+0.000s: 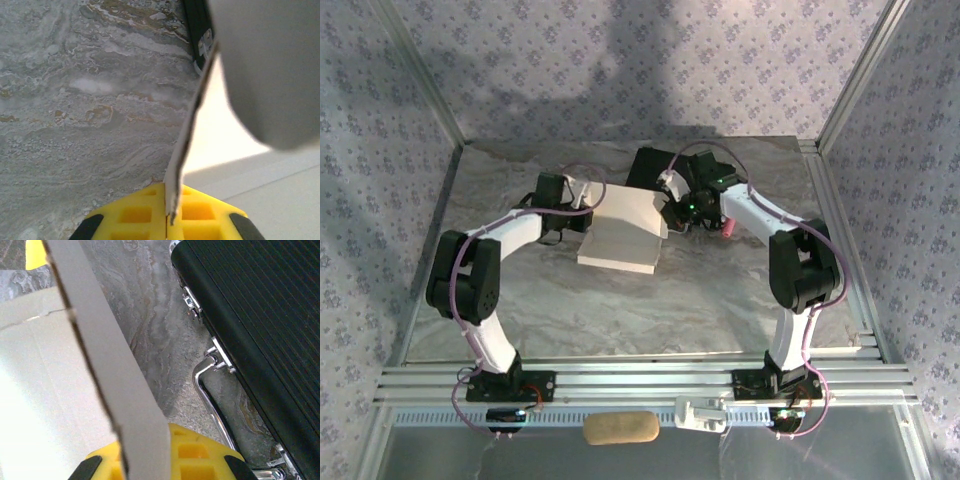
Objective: Fold the paper box
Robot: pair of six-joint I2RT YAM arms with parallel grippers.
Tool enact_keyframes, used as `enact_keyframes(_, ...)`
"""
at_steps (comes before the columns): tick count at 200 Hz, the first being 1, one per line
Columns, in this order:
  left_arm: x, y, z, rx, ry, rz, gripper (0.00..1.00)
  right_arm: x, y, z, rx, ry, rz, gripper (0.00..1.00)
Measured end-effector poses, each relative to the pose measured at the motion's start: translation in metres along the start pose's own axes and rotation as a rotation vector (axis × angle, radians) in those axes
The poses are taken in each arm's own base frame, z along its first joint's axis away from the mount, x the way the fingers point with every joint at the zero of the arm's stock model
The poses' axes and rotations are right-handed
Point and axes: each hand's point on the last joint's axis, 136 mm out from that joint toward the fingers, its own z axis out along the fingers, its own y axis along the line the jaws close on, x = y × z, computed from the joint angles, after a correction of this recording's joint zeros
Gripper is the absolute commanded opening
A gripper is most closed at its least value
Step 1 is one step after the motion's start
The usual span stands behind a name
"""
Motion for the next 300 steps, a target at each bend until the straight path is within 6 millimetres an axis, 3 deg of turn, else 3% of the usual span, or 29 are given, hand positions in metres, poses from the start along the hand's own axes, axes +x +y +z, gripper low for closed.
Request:
enact_keyframes(40, 0.006, 0.0, -0.006, -0.078, -0.024, -0.012, 0.0, 0.003, 0.0, 0.005, 0.048, -0.019, 0.054, 0.0)
enact_keyframes(104, 0.016, -0.015, -0.029, -0.128, -0.145, -0.088, 0.0, 0.012, 0.011, -0.004, 0.238, -0.174, 0.201, 0.0)
enact_keyframes(160, 0.014, -0.007, -0.039, -0.16, -0.243, -0.171, 0.0, -0.004, 0.029, -0.004, 0.416, -0.32, 0.305, 0.0)
enact_keyframes(200, 0.026, 0.0, -0.036, -0.182, -0.26, -0.208, 0.0, -0.001, 0.039, 0.005, 0.525, -0.353, 0.352, 0.0)
enact_keyframes(240, 0.033, -0.002, -0.039, -0.173, -0.284, -0.216, 0.0, 0.002, 0.04, 0.008, 0.543, -0.431, 0.383, 0.0)
enact_keyframes(300, 0.051, -0.008, -0.046, -0.144, -0.312, -0.234, 0.0, 0.022, 0.05, 0.01, 0.5, -0.543, 0.375, 0.0)
